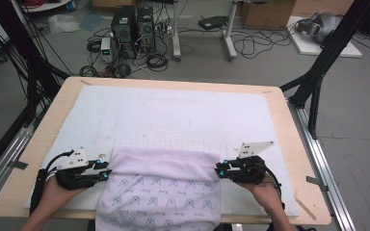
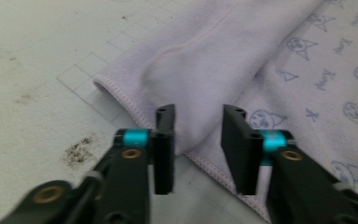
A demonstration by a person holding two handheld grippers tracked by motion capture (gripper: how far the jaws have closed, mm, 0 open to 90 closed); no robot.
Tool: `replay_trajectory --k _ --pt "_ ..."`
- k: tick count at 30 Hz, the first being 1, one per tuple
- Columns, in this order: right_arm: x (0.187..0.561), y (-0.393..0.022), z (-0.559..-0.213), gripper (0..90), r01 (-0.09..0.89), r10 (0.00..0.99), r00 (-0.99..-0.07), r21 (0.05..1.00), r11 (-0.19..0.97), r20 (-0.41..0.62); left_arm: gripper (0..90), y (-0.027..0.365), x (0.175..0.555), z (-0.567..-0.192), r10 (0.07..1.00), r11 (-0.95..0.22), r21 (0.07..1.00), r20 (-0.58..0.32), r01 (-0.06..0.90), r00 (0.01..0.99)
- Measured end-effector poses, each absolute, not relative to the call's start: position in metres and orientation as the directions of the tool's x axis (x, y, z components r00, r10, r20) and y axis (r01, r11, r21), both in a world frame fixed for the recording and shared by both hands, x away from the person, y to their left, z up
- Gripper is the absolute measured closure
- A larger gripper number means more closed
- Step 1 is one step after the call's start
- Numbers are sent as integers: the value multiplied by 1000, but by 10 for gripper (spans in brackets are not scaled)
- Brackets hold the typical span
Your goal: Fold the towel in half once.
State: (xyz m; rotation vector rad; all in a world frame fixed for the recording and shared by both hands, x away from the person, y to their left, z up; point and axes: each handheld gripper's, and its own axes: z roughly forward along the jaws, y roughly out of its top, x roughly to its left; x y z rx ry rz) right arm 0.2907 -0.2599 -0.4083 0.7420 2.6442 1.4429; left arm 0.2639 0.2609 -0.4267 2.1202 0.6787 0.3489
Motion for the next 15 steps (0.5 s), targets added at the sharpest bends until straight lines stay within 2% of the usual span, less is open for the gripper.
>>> replay_trajectory --k 1,4,5,8,9,11,12,13,14,15 --pt "291 -260 -408 694 389 426 -885 802 453 189 598 259 266 -426 587 -483 805 4 346 809" --pt "301 -254 -406 634 401 436 -878 797 451 195 491 253 276 -422 603 -468 811 1 352 798" --pt "306 -245 -409 592 399 432 -883 780 481 185 485 251 280 -421 603 -467 811 1 352 798" --pt "310 -237 -415 575 402 417 -888 768 499 194 489 245 292 -424 599 -470 801 -19 370 801" --pt "312 -234 -417 570 406 408 -890 759 509 203 505 242 295 -426 594 -475 796 -24 375 804" --pt "316 -227 -426 559 416 405 -890 733 538 208 603 238 301 -431 580 -497 778 -33 385 814" --pt "316 -227 -426 559 416 405 -890 733 538 208 603 236 304 -433 573 -513 766 -30 387 819" --pt "317 -225 -428 560 413 405 -892 726 550 200 651 234 305 -436 571 -519 760 -33 391 821" --pt "317 -223 -434 611 416 408 -891 713 564 197 782 234 306 -438 562 -527 756 -33 388 827" --pt "317 -223 -434 611 416 408 -891 713 564 197 825 233 305 -440 560 -524 760 -33 385 828"
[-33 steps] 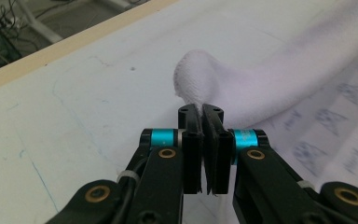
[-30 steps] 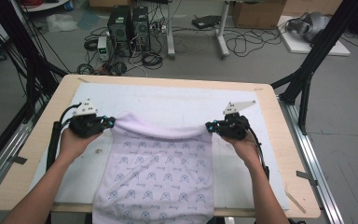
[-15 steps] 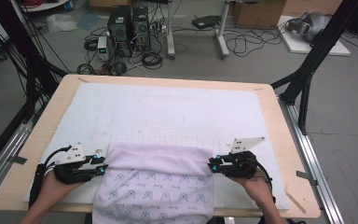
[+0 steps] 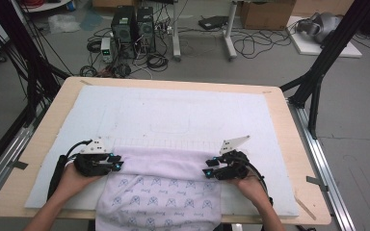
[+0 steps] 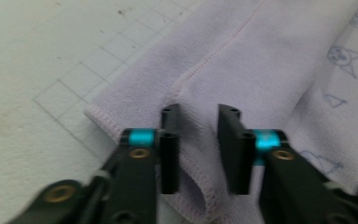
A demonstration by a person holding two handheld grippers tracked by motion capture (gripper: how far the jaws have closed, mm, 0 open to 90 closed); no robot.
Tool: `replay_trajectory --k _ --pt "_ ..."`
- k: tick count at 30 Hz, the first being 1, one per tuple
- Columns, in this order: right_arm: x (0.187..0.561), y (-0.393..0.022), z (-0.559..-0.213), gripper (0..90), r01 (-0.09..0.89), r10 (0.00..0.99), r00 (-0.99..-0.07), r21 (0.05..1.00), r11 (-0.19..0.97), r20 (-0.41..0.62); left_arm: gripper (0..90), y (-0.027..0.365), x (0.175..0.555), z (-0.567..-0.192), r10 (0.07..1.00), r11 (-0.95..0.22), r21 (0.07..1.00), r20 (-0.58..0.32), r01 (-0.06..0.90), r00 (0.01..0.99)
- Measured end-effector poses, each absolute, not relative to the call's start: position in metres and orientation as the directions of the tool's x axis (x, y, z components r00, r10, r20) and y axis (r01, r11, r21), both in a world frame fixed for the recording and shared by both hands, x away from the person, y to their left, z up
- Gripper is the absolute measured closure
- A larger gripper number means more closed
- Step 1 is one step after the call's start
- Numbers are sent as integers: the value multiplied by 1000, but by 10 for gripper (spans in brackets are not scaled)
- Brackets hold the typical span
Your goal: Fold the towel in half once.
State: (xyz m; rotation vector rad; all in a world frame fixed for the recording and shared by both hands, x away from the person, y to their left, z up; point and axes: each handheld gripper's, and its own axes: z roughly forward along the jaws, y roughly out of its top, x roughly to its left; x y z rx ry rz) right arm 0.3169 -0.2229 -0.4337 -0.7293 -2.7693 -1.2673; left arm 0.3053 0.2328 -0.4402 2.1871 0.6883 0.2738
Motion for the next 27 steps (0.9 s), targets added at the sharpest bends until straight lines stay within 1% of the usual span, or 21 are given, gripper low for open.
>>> replay_trajectory --k 1,2,3,4,5,6,9,10,11,13,14,15,16,17,20,22,23,24,25,27 --pt "317 -222 -436 657 412 404 -895 701 582 191 825 233 305 -440 561 -524 762 -27 380 828" --pt "316 -220 -439 699 408 405 -896 693 594 181 853 233 304 -440 560 -522 764 -28 379 828" --pt "315 -219 -440 807 379 393 -907 705 600 153 865 234 304 -439 561 -522 765 -27 378 828" --pt "315 -219 -439 844 372 387 -910 703 606 147 865 234 303 -437 564 -523 765 -19 375 826" --pt "315 -219 -439 844 372 387 -910 703 606 147 865 235 302 -436 568 -517 770 -18 374 823" --pt "314 -219 -436 865 364 384 -912 708 605 140 866 236 302 -433 568 -509 776 -21 371 823" --pt "314 -220 -433 868 361 386 -912 716 598 137 866 240 298 -423 571 -482 801 -20 355 821" --pt "312 -222 -425 870 350 386 -913 739 576 132 865 242 296 -420 570 -472 811 -20 347 821" --pt "312 -222 -425 870 350 386 -913 739 576 132 865 243 293 -416 573 -461 819 -18 342 819" --pt "308 -224 -415 870 337 380 -915 769 543 133 865 246 287 -409 572 -447 833 -13 325 820" --pt "300 -224 -405 870 311 368 -923 782 540 113 865 248 284 -406 568 -445 840 -4 312 823" --pt "296 -224 -401 870 298 358 -928 792 534 108 865 251 274 -401 567 -439 848 6 297 824" --pt "290 -224 -398 870 285 347 -932 801 527 103 865 251 274 -401 567 -439 848 6 297 824" --pt "290 -224 -398 870 285 347 -932 801 527 103 865 253 268 -401 563 -436 852 8 289 826" --pt "267 -226 -394 870 260 321 -943 801 539 90 865 259 244 -403 545 -439 855 10 275 839" --pt "250 -228 -396 869 246 298 -950 801 546 89 860 262 227 -407 514 -458 848 9 266 858" --pt "243 -230 -398 866 243 275 -956 801 547 102 840 263 219 -410 503 -466 844 4 267 864" --pt "237 -231 -399 850 243 255 -960 800 548 116 786 264 214 -411 502 -476 837 7 269 865" --pt "231 -234 -399 800 246 247 -960 817 522 131 697 265 210 -411 503 -477 836 6 271 864" --pt "235 -237 -397 762 261 263 -954 829 494 143 647 268 210 -410 514 -478 834 10 276 858"
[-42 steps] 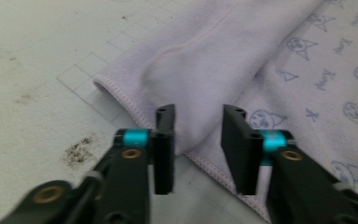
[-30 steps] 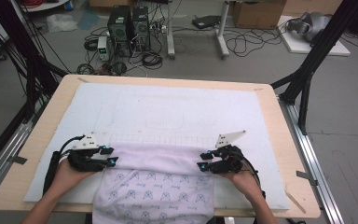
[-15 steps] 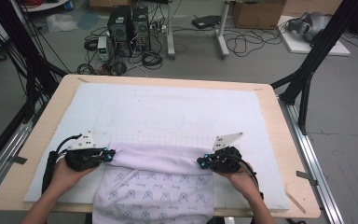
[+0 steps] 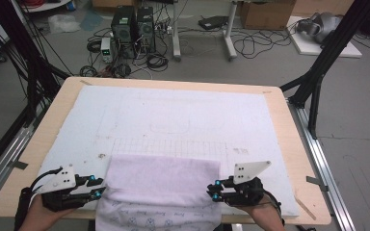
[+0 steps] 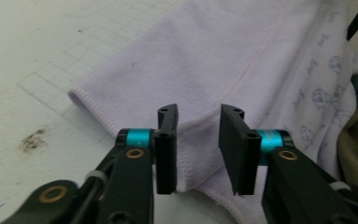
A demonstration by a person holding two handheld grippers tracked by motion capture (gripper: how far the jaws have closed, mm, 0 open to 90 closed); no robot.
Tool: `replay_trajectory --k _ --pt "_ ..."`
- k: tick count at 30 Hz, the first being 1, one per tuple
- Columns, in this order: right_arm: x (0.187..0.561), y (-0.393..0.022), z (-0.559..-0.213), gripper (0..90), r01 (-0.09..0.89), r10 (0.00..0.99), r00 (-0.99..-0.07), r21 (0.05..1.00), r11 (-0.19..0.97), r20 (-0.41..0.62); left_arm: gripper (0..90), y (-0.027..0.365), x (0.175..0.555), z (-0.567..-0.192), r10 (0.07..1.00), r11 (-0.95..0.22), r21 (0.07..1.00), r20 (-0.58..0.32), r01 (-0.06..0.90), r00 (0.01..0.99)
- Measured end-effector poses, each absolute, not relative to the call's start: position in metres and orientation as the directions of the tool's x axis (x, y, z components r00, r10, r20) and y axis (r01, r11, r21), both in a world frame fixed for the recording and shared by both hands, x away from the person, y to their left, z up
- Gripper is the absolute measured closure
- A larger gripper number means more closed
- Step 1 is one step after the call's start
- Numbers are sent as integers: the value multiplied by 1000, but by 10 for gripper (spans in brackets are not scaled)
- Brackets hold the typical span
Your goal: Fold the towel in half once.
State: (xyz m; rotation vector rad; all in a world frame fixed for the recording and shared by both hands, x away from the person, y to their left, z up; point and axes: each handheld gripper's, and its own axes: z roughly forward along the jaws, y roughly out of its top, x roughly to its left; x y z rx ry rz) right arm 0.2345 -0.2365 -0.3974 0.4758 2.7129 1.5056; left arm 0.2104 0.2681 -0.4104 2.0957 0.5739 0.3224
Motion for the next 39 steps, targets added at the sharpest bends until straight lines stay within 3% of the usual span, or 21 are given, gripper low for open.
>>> replay_trajectory --k 7,11,17,21,26,27,28,30,32,34,36,39 --pt "274 -239 -403 668 316 379 -918 794 520 117 610 261 248 -408 573 -439 846 3 304 819" --pt "308 -242 -419 506 397 485 -867 751 527 117 613 253 275 -414 600 -450 831 11 326 800" --pt "321 -244 -428 469 423 504 -854 731 536 124 537 243 303 -426 628 -457 804 -11 380 778" --pt "321 -245 -432 442 421 505 -855 727 542 119 461 240 310 -433 641 -473 782 -11 406 767" --pt "320 -245 -442 437 442 520 -846 700 561 118 431 244 312 -444 658 -484 754 -21 444 753" --pt "319 -245 -443 451 434 521 -847 703 563 106 432 245 312 -446 659 -471 758 -37 451 751" --pt "317 -244 -443 530 414 512 -855 706 575 85 455 245 312 -447 661 -460 763 -47 455 749" --pt "317 -243 -443 583 408 500 -861 705 580 87 559 245 311 -446 650 -465 762 -51 450 758" --pt "316 -242 -442 708 398 479 -873 704 588 94 593 243 310 -445 637 -478 756 -53 448 769" --pt "315 -241 -442 806 392 453 -885 700 597 110 736 241 309 -444 616 -486 755 -62 440 786" --pt "316 -240 -441 842 395 441 -889 695 600 124 813 239 308 -442 607 -505 749 -46 429 794" --pt "320 -241 -440 849 391 443 -889 696 602 116 845 238 309 -441 623 -494 757 -34 427 781"
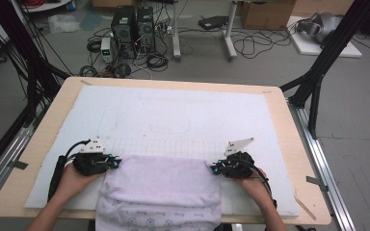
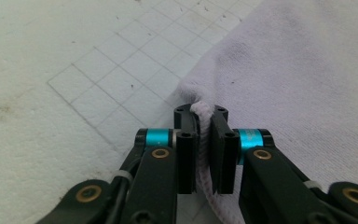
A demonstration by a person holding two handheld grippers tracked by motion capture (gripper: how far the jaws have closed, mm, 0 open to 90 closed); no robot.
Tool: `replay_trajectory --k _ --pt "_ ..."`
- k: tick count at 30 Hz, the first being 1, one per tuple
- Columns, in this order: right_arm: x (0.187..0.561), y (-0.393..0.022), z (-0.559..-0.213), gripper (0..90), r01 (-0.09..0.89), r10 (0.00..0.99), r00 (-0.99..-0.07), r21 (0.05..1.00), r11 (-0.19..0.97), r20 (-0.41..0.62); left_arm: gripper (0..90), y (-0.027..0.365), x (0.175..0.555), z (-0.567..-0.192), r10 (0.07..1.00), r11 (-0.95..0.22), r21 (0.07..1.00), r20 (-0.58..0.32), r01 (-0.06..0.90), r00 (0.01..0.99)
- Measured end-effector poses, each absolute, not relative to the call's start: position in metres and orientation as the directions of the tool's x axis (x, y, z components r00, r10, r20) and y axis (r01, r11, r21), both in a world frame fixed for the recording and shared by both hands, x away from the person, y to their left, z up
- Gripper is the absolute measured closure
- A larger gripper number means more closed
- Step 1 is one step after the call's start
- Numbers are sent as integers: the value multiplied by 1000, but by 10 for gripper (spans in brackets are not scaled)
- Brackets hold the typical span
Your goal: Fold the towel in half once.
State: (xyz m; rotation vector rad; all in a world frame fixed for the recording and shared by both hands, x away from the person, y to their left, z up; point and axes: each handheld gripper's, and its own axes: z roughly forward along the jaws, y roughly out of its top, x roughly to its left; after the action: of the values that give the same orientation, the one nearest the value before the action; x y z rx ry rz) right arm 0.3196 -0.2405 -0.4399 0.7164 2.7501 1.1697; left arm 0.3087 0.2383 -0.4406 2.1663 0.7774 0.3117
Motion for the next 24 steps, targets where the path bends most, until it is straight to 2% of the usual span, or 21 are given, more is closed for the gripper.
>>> replay_trajectory --k 7,11,15,18,24 --pt "351 -241 -432 853 403 505 -861 690 601 62 856 233 338 -433 701 -427 789 -20 442 713" --pt "381 -241 -428 853 411 533 -844 699 586 49 857 232 370 -428 745 -391 792 -25 468 666" --pt "424 -246 -419 854 465 594 -800 709 530 80 857 228 403 -422 777 -367 792 -26 487 629" --pt "446 -244 -405 855 471 619 -783 710 523 64 858 223 429 -399 796 -371 798 12 474 605" --pt "469 -246 -363 856 451 640 -767 754 478 53 859 227 446 -357 807 -345 838 35 422 590"
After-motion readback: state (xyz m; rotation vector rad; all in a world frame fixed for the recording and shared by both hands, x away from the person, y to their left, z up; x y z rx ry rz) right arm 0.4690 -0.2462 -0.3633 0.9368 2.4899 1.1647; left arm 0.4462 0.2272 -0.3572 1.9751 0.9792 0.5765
